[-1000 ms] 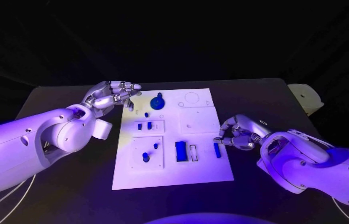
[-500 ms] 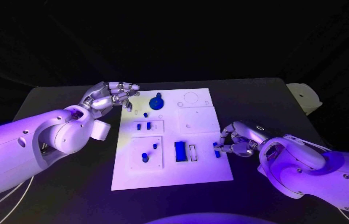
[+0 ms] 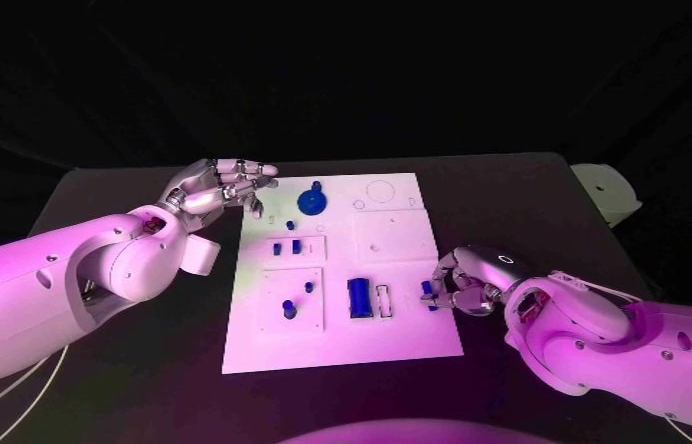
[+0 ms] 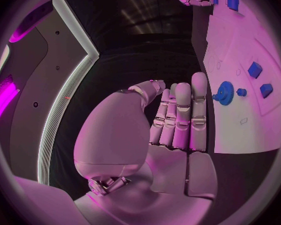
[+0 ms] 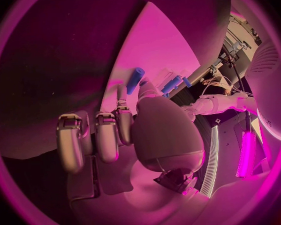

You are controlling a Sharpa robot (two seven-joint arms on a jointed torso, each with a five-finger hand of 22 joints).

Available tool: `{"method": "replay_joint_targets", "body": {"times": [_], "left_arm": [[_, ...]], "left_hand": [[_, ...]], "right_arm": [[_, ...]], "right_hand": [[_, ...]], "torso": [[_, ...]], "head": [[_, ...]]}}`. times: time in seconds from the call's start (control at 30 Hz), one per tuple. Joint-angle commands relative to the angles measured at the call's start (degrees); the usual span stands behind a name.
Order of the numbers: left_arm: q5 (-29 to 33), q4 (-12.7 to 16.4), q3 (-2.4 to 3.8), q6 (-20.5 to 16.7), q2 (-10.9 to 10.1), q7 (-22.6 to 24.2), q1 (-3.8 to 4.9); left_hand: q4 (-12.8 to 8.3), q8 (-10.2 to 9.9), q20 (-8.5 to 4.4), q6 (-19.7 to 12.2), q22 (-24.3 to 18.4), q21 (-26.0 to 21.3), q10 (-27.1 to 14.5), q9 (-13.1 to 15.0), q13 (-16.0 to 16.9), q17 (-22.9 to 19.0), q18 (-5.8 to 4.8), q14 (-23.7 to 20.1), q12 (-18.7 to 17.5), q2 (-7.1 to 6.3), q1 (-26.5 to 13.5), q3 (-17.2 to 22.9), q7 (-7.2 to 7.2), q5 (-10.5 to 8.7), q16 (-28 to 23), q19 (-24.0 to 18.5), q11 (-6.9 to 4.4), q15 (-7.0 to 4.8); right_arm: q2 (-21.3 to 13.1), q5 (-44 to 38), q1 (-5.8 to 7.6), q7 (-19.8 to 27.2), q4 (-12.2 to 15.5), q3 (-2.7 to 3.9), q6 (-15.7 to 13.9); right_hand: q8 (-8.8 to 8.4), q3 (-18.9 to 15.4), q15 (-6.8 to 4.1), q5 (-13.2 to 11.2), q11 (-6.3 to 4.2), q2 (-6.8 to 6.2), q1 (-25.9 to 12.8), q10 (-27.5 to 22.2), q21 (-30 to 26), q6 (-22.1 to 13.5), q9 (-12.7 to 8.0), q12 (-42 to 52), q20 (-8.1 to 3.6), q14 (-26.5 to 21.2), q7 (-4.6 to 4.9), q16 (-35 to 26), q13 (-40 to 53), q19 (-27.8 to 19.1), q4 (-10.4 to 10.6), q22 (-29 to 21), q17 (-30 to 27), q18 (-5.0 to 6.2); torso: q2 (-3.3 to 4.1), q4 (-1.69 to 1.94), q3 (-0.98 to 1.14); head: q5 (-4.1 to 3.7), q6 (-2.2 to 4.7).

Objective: Assemble the parts on the task board

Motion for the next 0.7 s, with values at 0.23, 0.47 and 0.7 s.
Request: {"method": "replay_joint_targets", "body": {"times": [0.23, 0.47, 0.7], "left_arm": [[0.27, 0.26, 0.03, 0.87, -0.13, 0.54, 0.02], [0.27, 0.31, 0.03, 0.8, -0.22, 0.51, 0.02], [0.26, 0.34, 0.03, 0.8, -0.26, 0.44, 0.02]], "left_hand": [[-0.17, 0.13, 0.35, -0.02, -0.06, -0.24, -0.59, 0.02, 0.06, -0.09, 0.89, -0.47, 0.28, 0.06, -0.53, -0.13, -0.26, 0.35, 0.29, 0.17, 0.01, -0.08], [-0.17, 0.13, 0.35, -0.02, -0.06, -0.24, -0.59, 0.02, 0.06, -0.09, 0.89, -0.47, 0.28, 0.06, -0.53, -0.13, -0.26, 0.35, 0.29, 0.17, 0.01, -0.08], [-0.17, 0.13, 0.35, -0.02, -0.06, -0.24, -0.59, 0.02, 0.06, -0.09, 0.89, -0.47, 0.28, 0.06, -0.53, -0.13, -0.26, 0.35, 0.29, 0.17, 0.01, -0.08]], "right_arm": [[1.16, -3.52, -0.98, -1.13, -0.66, -0.27, 3.38], [1.62, -6.12, -1.17, -1.5, -0.82, -0.27, 4.49], [1.83, -7.19, -1.2, -1.63, -0.76, -0.27, 4.7]], "right_hand": [[-1.59, 6.85, -0.71, -4.07, -1.13, 2.01, 12.02, 0.24, 0.26, 0.92, -1.2, -0.64, -0.42, 5.02, -0.99, -0.07, 5.01, 6.1, -2.55, 15.09, 10.12, -0.82], [-1.14, 22.92, -0.29, -1.58, -0.92, -4.72, 12.51, 0.3, 0.26, 1.36, -0.14, -1.05, -0.35, 5.05, -0.52, -0.02, 5.02, 6.1, -4.11, 15.09, 10.33, -0.82], [-0.66, 30.61, -0.52, -0.94, -0.91, -8.27, 7.06, 0.31, 0.26, 1.44, 0.72, -1.32, -0.32, 5.06, -0.75, -0.02, 5.02, 6.1, -4.75, 15.09, 10.4, -0.82]], "torso": [[-0.03, -0.07, 0.02], [-0.03, -0.03, -0.01], [-0.06, -0.06, 0.0]], "head": [[0.1, -0.1], [0.16, -0.22], [0.15, -0.18]]}}
